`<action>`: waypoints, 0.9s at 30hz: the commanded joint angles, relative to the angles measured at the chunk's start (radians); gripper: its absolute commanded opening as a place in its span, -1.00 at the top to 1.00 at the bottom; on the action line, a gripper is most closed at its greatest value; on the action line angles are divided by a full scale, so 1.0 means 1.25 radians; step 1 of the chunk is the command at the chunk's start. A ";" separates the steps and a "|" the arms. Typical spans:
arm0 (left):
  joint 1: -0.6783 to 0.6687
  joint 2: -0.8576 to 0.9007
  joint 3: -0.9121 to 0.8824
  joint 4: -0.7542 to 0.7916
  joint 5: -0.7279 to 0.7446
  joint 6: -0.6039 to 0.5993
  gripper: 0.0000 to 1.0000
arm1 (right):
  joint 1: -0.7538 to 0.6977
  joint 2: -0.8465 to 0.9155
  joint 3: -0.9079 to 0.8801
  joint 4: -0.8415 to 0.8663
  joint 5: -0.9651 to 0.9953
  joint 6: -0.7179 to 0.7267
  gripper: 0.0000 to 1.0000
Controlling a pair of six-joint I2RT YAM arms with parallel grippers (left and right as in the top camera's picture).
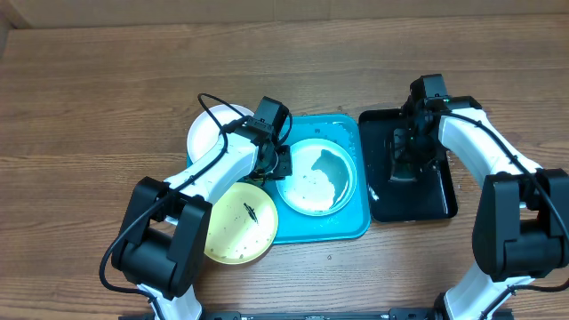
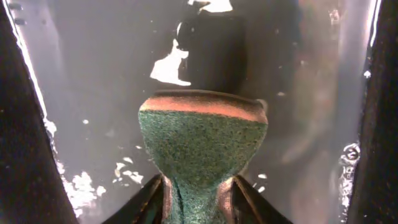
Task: Clean dirty plates on tray and stack at the side
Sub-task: 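Return the sponge to the black tray and release it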
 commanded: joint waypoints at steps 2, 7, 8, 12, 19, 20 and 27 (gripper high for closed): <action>-0.002 0.008 -0.002 0.000 0.005 0.002 0.54 | 0.001 -0.029 0.051 -0.016 0.002 0.001 -0.13; -0.003 0.008 -0.003 -0.002 0.005 0.002 0.55 | 0.001 -0.029 0.115 -0.081 0.002 0.020 -0.17; -0.003 0.008 -0.003 -0.003 0.005 0.002 0.55 | 0.001 -0.029 0.116 -0.087 0.002 0.026 -0.17; -0.003 0.008 -0.003 -0.006 0.005 0.002 0.59 | 0.001 -0.029 0.095 -0.118 0.001 0.059 -0.17; -0.004 0.008 -0.003 -0.007 0.005 0.003 0.60 | 0.006 -0.029 -0.043 -0.004 -0.001 0.060 -0.06; -0.005 0.008 -0.003 -0.007 0.005 0.002 0.60 | 0.004 -0.029 -0.046 0.000 0.001 0.061 0.01; -0.007 0.008 -0.003 -0.009 0.005 0.003 0.61 | -0.015 -0.029 -0.045 0.034 0.036 0.061 0.55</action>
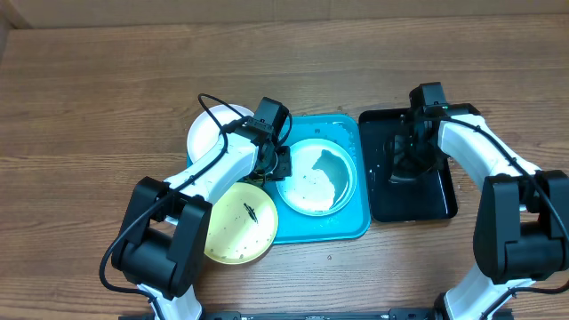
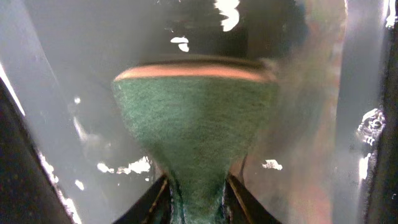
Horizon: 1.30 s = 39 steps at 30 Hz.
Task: Clean dirty plates on tray and stack at the side
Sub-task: 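Return the sponge to the black tray and release it, then raise the right gripper away to the right of the black tray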
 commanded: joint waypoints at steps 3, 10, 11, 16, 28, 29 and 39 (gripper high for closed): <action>-0.007 0.008 -0.003 -0.002 0.005 0.002 0.61 | -0.028 -0.019 0.021 0.011 0.074 0.004 0.56; -0.007 0.008 -0.003 -0.002 0.005 0.002 0.61 | -0.060 -0.019 0.044 -0.009 0.069 0.007 0.20; -0.007 0.008 -0.002 -0.002 0.005 0.002 0.61 | -0.061 -0.019 0.044 -0.009 0.069 0.007 0.04; -0.007 0.008 -0.003 -0.002 0.004 0.003 0.60 | -0.060 -0.019 0.070 -0.022 0.062 0.001 -0.28; -0.012 0.008 -0.003 -0.012 -0.015 0.000 0.68 | -0.098 -0.019 0.282 -0.142 0.022 0.024 -0.61; -0.014 0.009 -0.003 -0.012 -0.017 0.000 0.67 | -0.112 -0.019 0.282 -0.136 0.021 0.033 -0.67; -0.027 0.009 -0.003 -0.009 -0.053 -0.011 0.64 | -0.266 -0.019 0.282 -0.129 0.021 0.046 -1.00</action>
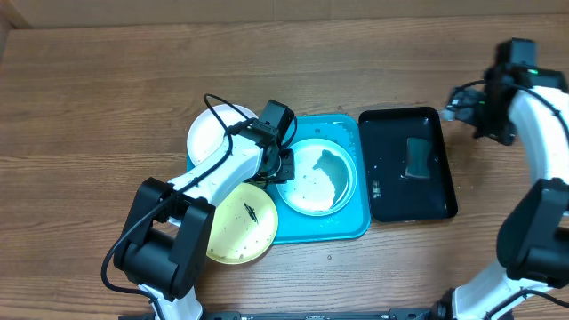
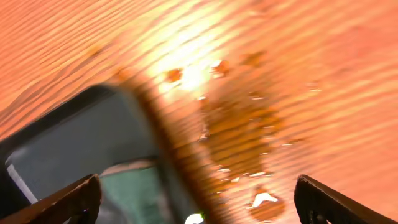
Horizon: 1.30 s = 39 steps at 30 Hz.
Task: Clean dirty plates on tray and stack at the side
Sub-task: 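Raise the right gripper away to the right of the black tray, then lift the wiped white plate with the left gripper toward the black tray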
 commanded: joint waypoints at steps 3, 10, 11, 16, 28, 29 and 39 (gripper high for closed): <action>-0.006 0.009 -0.003 -0.001 -0.029 -0.022 0.66 | -0.048 -0.019 0.018 0.003 0.001 0.008 -1.00; -0.012 0.009 -0.003 -0.002 -0.028 -0.027 0.88 | -0.059 -0.019 0.018 0.003 0.000 0.008 -1.00; -0.012 0.009 -0.002 -0.005 -0.028 -0.027 0.92 | -0.059 -0.019 0.018 0.003 0.001 0.008 -1.00; 0.000 0.003 0.029 -0.014 -0.027 -0.014 0.92 | -0.059 -0.019 0.018 0.003 0.001 0.008 -1.00; 0.022 0.003 0.188 -0.136 -0.039 0.066 0.92 | -0.059 -0.019 0.018 0.003 0.000 0.008 -1.00; 0.022 0.003 0.203 -0.146 -0.045 0.067 0.92 | -0.059 -0.019 0.018 0.003 0.001 0.008 -1.00; 0.022 0.003 0.313 -0.229 -0.056 0.067 0.92 | -0.059 -0.019 0.018 0.003 0.001 0.008 -1.00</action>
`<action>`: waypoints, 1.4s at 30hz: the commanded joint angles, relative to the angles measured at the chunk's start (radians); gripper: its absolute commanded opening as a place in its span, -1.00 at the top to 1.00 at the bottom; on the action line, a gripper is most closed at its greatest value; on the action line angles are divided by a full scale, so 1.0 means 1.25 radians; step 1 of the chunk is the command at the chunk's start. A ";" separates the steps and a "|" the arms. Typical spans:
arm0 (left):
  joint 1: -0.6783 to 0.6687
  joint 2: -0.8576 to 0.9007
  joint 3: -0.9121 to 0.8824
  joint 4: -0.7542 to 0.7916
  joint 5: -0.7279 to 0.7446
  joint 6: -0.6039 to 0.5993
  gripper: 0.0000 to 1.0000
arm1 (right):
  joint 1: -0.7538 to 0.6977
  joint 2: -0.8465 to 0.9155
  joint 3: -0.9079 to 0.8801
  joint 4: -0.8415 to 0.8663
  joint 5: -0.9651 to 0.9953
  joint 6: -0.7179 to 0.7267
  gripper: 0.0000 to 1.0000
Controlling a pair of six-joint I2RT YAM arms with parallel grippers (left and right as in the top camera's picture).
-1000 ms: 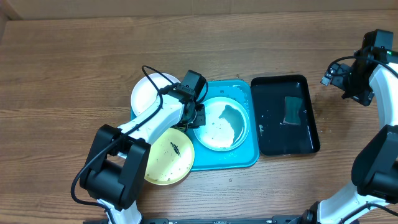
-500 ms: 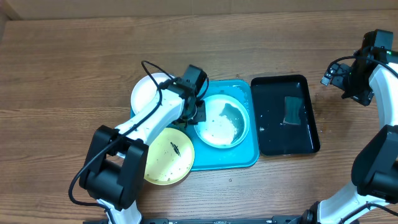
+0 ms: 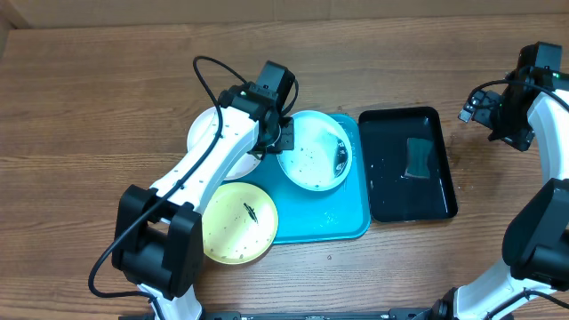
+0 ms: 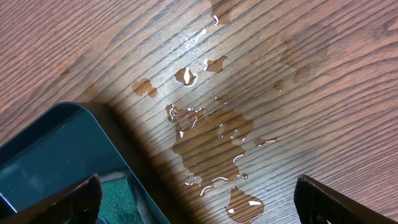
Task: Clean dirty plates on tray and stack at the side
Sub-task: 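Lift the wiped white plate with the left gripper toward the black tray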
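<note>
A white plate [image 3: 311, 153] speckled with crumbs hangs tilted over the back of the blue tray [image 3: 324, 222], water pooled at its right side. My left gripper [image 3: 283, 135] is shut on its left rim. A clean white plate [image 3: 206, 135] lies left of the tray, and a yellow-green plate [image 3: 238, 224] with a dark scrap lies at the tray's front left. The green sponge [image 3: 416, 157] lies in the black water tray [image 3: 409, 200]. My right gripper [image 3: 502, 120] stands open over bare wood right of that tray, nothing between its fingers [image 4: 199, 202].
A water puddle [image 4: 214, 140] wets the wood just past the black tray's corner [image 4: 50, 155], where the sponge's edge [image 4: 115, 196] shows. A black cable [image 3: 209, 71] loops above the left arm. Brown wood surrounds both trays.
The white plate sat flat in the blue tray; now it is raised, tilted and shifted to the back in my left gripper. The right gripper has shifted slightly right and is still open.
My right gripper was shut on the sponge inside the black tray at the first two moments, while the left held the white plate's rim in the blue tray. Then the sponge lay loose in the tray, the right gripper open beside it. Now the plate is raised and tilted.
</note>
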 commanded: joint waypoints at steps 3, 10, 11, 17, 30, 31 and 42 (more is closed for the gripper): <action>0.001 0.003 0.070 -0.035 -0.009 0.016 0.92 | -0.002 -0.019 0.018 0.004 0.000 0.003 -1.00; 0.001 0.003 0.099 -0.041 -0.008 0.010 0.92 | -0.002 -0.019 0.018 0.004 0.000 0.003 -1.00; 0.001 0.003 0.102 -0.039 -0.008 0.007 0.92 | -0.002 -0.019 0.018 0.004 0.000 0.004 -1.00; -0.029 0.003 0.102 0.017 -0.009 0.006 0.92 | -0.002 -0.018 0.018 0.004 0.000 0.004 -1.00; -0.182 0.003 0.102 0.174 -0.113 -0.011 0.92 | -0.002 -0.019 0.018 0.004 0.000 0.003 -1.00; -0.199 0.003 0.102 0.183 -0.138 -0.011 0.92 | -0.002 -0.019 0.018 0.004 0.000 0.003 -1.00; -0.386 0.003 0.102 0.261 -0.519 0.077 0.92 | -0.002 -0.018 0.018 0.004 0.000 0.003 -1.00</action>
